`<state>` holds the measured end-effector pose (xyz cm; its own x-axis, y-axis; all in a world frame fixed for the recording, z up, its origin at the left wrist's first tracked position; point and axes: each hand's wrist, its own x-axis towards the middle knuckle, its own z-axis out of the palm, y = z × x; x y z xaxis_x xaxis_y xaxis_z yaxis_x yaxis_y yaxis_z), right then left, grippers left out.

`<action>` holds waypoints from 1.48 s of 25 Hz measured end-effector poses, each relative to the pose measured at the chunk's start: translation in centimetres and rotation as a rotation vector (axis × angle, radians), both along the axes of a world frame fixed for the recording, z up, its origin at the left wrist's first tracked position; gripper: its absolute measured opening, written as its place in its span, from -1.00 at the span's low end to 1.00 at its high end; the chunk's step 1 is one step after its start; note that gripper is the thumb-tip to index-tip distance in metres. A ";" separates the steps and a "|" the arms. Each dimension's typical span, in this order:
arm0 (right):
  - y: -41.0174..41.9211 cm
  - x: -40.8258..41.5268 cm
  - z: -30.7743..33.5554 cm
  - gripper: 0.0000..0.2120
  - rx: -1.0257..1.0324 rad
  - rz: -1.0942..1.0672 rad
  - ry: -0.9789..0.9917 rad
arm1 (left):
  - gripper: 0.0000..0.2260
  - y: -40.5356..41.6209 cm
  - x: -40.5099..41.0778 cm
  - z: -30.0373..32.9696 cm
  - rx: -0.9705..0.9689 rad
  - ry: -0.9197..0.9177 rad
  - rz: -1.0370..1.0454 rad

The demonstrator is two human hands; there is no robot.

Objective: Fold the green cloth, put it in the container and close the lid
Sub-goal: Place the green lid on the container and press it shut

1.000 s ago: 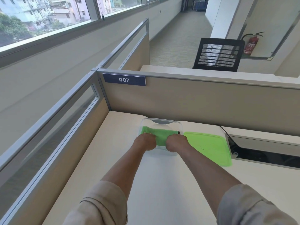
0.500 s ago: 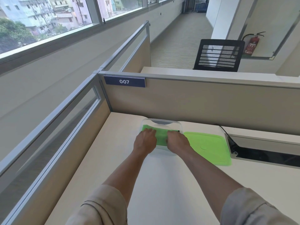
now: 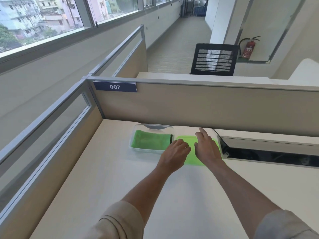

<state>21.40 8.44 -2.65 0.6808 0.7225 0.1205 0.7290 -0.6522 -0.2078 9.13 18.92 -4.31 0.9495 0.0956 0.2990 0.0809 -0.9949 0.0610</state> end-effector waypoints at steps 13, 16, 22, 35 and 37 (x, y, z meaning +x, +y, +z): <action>-8.9 3.8 -3.8 -0.60 -0.157 -0.049 0.165 | -0.73 -4.5 1.9 -3.0 0.055 0.299 0.195; -9.9 4.2 -4.4 -0.59 -0.147 -0.057 0.194 | -0.74 -4.8 2.2 -3.5 0.101 0.308 0.200; -11.1 4.8 -5.3 -0.59 -0.153 -0.032 0.194 | -0.80 -5.5 1.8 -3.0 0.099 0.291 0.181; -12.6 5.6 -2.8 -0.80 0.187 -0.116 0.176 | -0.83 -4.6 1.4 -0.2 0.158 -0.089 0.086; -12.9 5.7 -2.1 -0.77 0.219 -0.141 0.188 | -0.83 -4.6 1.6 0.5 0.145 -0.132 0.080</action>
<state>27.07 -4.47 -4.71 0.7973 0.5904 0.1255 0.5704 -0.6691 -0.4764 10.68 14.34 -3.82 0.8922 0.1160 0.4365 0.1610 -0.9846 -0.0674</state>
